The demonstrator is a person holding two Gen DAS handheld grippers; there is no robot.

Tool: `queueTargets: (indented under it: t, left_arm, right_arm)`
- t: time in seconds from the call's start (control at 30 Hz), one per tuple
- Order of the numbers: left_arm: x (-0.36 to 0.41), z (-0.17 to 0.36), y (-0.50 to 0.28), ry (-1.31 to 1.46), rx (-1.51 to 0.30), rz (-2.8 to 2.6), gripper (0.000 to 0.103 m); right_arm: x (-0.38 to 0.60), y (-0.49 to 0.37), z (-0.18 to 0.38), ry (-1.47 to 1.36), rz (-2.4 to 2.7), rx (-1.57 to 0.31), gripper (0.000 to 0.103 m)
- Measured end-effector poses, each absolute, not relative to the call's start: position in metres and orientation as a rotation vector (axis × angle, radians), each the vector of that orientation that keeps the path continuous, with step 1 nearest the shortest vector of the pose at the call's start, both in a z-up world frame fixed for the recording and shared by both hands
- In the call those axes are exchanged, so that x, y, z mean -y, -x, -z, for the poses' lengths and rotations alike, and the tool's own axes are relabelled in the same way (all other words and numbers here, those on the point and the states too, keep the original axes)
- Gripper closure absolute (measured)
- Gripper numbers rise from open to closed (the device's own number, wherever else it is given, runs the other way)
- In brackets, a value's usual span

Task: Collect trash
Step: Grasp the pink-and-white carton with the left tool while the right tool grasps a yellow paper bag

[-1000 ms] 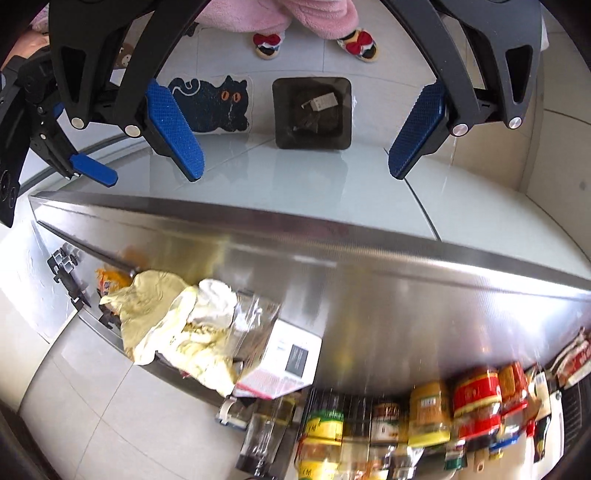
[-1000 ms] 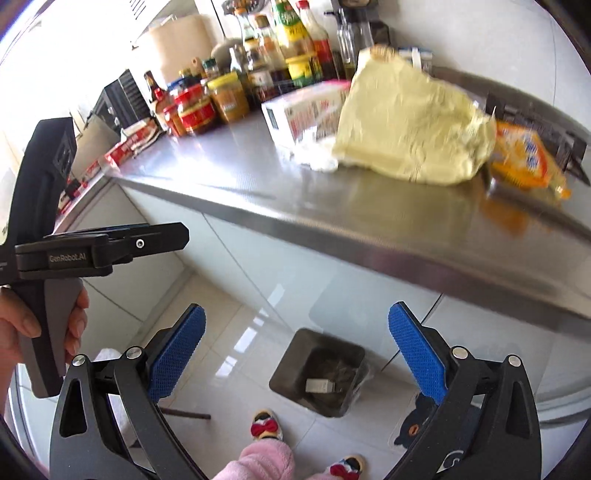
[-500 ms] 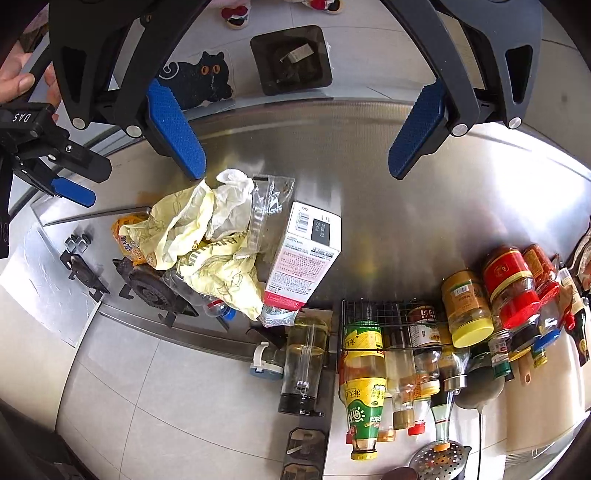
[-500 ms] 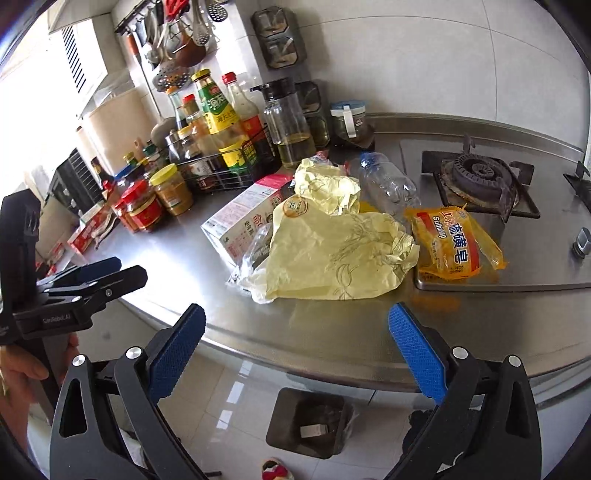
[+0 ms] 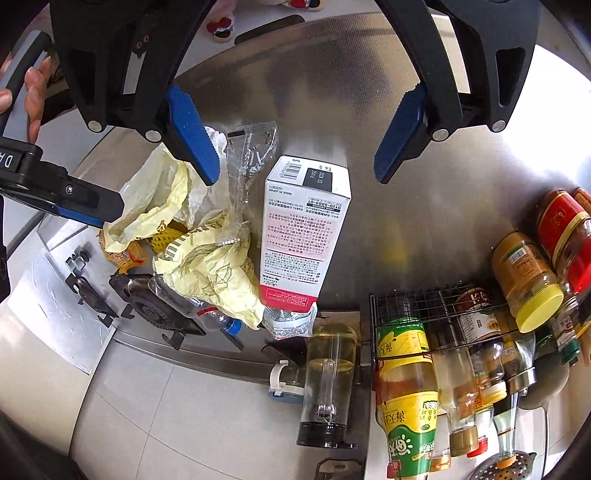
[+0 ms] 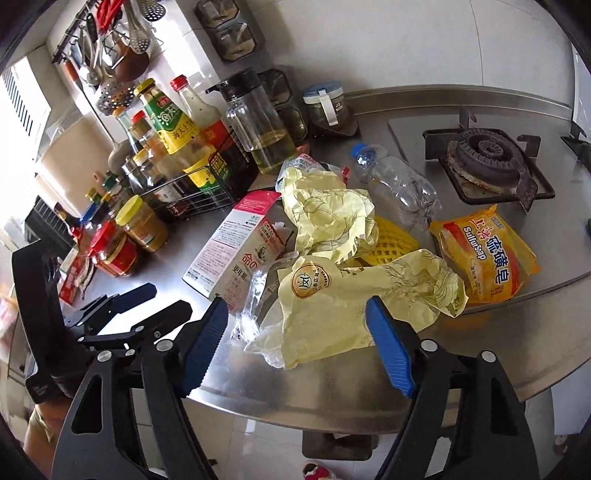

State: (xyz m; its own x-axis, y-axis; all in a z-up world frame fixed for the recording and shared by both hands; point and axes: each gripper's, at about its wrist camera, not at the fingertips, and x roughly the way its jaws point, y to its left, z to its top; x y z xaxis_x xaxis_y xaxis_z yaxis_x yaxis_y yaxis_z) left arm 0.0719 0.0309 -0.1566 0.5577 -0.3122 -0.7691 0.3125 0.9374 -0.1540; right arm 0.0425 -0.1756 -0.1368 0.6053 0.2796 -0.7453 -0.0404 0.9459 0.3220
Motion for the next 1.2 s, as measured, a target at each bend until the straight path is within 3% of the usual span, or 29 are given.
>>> queueTargets:
  t: [0.3, 0.43, 0.57, 0.77, 1.2]
  left_arm:
    - [-0.024, 0.178, -0.101, -0.033, -0.958, 0.412, 0.026]
    - [-0.022, 0.188, -0.111, -0.065, -0.973, 0.417, 0.030]
    - [-0.022, 0.193, -0.118, -0.077, -0.985, 0.437, 0.044]
    - [-0.018, 0.188, -0.118, -0.109, -0.960, 0.406, 0.046]
    - [-0.026, 0.142, -0.087, -0.100, -0.856, 0.291, 0.047]
  right_arm:
    - [0.179, -0.057, 0.162, -0.312, -0.121, -0.970, 0.047]
    - [0.181, -0.062, 0.168, -0.314, -0.118, -0.982, 0.061]
    - [0.180, -0.064, 0.169, -0.300, -0.131, -0.977, 0.078]
    - [0.180, -0.061, 0.164, -0.272, -0.133, -0.939, 0.097]
    - [0.179, -0.044, 0.117, -0.246, -0.207, -0.785, 0.099]
